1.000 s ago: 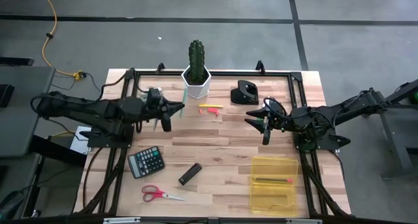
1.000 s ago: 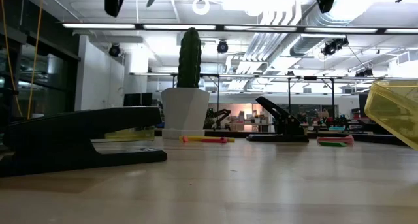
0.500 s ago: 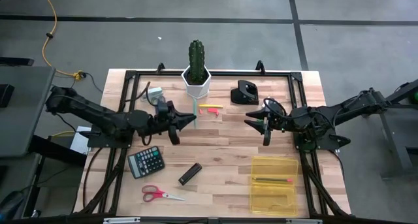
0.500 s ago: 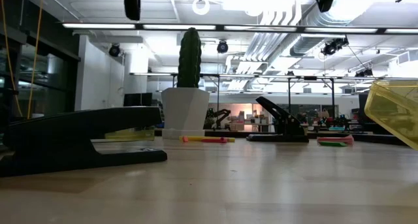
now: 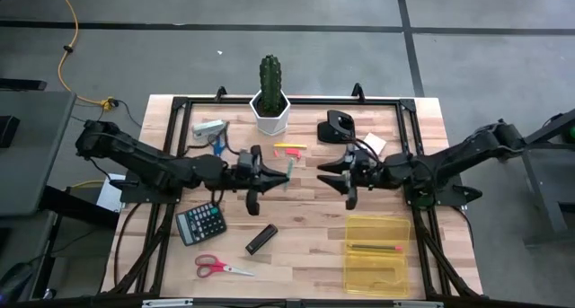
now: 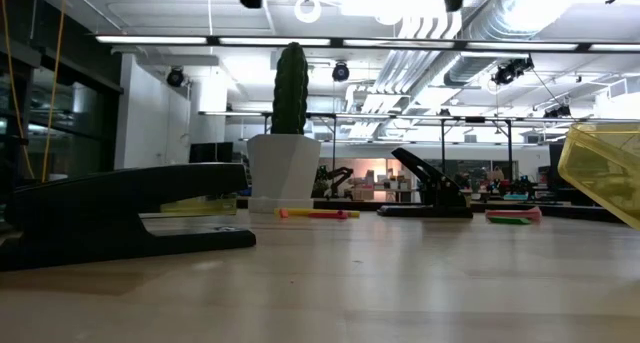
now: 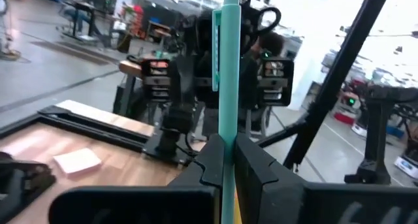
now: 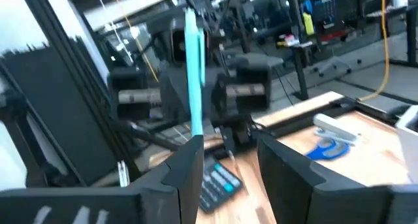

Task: Pack school essentials
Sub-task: Put the light blue pen on the yellow supply box, then put the red scissors on the yellow supply box

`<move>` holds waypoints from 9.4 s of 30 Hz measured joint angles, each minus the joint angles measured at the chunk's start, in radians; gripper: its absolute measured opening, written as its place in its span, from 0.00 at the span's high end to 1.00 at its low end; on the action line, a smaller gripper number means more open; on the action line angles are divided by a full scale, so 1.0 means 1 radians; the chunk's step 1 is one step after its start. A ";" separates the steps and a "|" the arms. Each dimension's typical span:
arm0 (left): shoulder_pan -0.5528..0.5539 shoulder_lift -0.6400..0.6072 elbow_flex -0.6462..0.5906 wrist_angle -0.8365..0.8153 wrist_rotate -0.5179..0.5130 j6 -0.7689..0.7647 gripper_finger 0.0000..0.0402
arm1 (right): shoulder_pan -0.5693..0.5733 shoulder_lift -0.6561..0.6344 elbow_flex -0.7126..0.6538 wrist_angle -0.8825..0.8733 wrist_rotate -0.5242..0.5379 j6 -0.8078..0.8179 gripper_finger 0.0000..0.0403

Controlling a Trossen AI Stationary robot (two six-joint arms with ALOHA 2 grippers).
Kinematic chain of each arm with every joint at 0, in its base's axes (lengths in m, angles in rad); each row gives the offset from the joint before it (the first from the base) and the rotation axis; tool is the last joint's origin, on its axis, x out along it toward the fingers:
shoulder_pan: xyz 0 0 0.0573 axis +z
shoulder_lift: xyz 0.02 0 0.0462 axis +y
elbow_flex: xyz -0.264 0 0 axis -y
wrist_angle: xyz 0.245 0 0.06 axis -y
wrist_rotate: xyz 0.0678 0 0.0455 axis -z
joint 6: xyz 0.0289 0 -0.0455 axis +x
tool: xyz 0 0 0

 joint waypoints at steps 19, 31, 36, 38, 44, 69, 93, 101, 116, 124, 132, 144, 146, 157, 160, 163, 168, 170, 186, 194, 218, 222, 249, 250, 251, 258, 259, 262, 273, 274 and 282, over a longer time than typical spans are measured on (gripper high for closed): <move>0.052 0.242 0.200 0.000 0.084 -0.027 1.00 | -0.007 0.091 0.000 0.138 0.018 0.121 0.50; 0.068 0.261 0.214 -0.002 0.065 -0.026 1.00 | -0.016 0.091 0.000 0.138 -0.059 0.159 0.61; 0.077 0.256 0.214 -0.019 0.088 -0.025 1.00 | -0.016 0.091 0.000 0.141 -0.056 0.151 0.82; 0.077 0.256 0.214 -0.018 0.088 -0.026 1.00 | -0.016 0.091 0.000 0.142 -0.059 0.148 0.91; 0.077 0.256 0.214 -0.023 0.098 -0.034 0.96 | -0.016 0.090 0.000 0.143 -0.067 0.129 0.94; 0.028 -0.554 -0.049 -0.523 -0.039 -0.014 0.63 | -0.132 -0.371 0.000 -0.515 -0.033 -0.099 0.98; -0.002 -0.611 -0.119 -0.470 -0.085 0.063 0.64 | -0.135 -0.366 0.000 -0.499 -0.094 -0.070 0.98; -0.002 -0.609 -0.119 -0.470 -0.091 0.062 0.64 | -0.054 -0.214 0.000 -0.481 -0.298 0.114 0.98; -0.002 -0.606 -0.119 -0.472 -0.124 0.061 0.64 | 0.256 0.051 0.000 -0.877 -0.529 0.523 0.98; -0.002 -0.605 -0.118 -0.476 -0.124 0.062 0.64 | 0.280 0.126 0.000 -1.030 -0.532 0.561 0.98; -0.002 -0.606 -0.118 -0.479 -0.124 0.054 0.64 | 0.240 0.178 0.000 -1.122 -0.551 0.559 0.98; -0.002 -0.605 -0.118 -0.486 -0.124 0.054 0.64 | 0.197 0.179 0.000 -1.145 -0.583 0.568 0.85; -0.002 -0.605 -0.118 -0.494 -0.124 0.053 0.64 | 0.197 0.179 0.000 -1.146 -0.609 0.566 0.81; -0.002 -0.605 -0.118 -0.501 -0.127 0.054 0.64 | 0.178 0.124 0.160 -1.325 -0.648 0.351 0.59; -0.002 -0.605 -0.118 -0.501 -0.127 0.054 0.64 | 0.152 0.087 0.246 -1.338 -0.599 0.285 0.59; -0.002 -0.605 -0.118 -0.501 -0.127 0.053 0.64 | 0.117 0.059 0.342 -1.334 -0.450 0.223 0.59; -0.002 -0.605 -0.118 -0.500 -0.127 0.077 0.64 | 0.045 0.051 0.482 -1.239 -0.160 0.089 0.58; -0.002 -0.605 -0.118 -0.500 -0.127 0.109 0.64 | 0.009 0.050 0.492 -1.129 -0.123 0.009 0.58; -0.002 -0.605 -0.118 -0.493 -0.128 0.159 0.65 | -0.219 0.083 0.091 -0.163 -0.322 -0.061 0.58; -0.002 -0.605 -0.118 -0.496 -0.130 0.159 0.65 | -0.219 0.082 0.076 -0.099 -0.329 -0.194 0.58; -0.168 -0.457 -0.117 -0.782 0.214 -0.277 0.65 | -0.220 0.082 0.085 -0.116 -0.312 -0.200 0.58; -0.348 -0.314 -0.118 -0.902 0.282 -0.404 0.65 | -0.220 0.082 0.085 -0.120 -0.306 -0.200 0.58; -0.650 0.145 -0.095 -1.050 0.265 -0.613 0.65 | -0.220 0.082 0.085 -0.180 -0.257 -0.199 0.58; -0.650 0.145 -0.095 -1.055 0.265 -0.613 0.65 | -0.220 0.082 0.085 -0.180 -0.257 -0.199 0.58; -0.650 0.145 -0.095 -1.056 0.267 -0.613 0.65 | -0.220 0.082 0.085 -0.181 -0.257 -0.199 0.58; -0.650 0.145 -0.095 -1.061 0.274 -0.601 0.65 | -0.220 0.082 0.085 -0.190 -0.257 -0.199 0.58; -0.650 0.145 -0.095 -1.065 0.273 -0.601 0.65 | -0.220 0.082 0.085 -0.194 -0.256 -0.199 0.58; -0.650 0.150 -0.095 -1.064 0.269 -0.601 0.65 | -0.220 0.082 0.085 -0.199 -0.256 -0.199 0.58; -0.682 0.218 -0.072 -1.063 0.290 -0.629 0.65 | -0.220 0.082 0.085 -0.203 -0.256 -0.199 0.58; -0.686 0.221 -0.069 -1.066 0.281 -0.630 0.65 | -0.220 0.082 0.085 -0.203 -0.256 -0.199 0.58; -0.691 0.252 -0.058 -1.099 0.247 -0.721 0.68 | -0.220 0.082 0.085 -0.203 -0.256 -0.199 0.58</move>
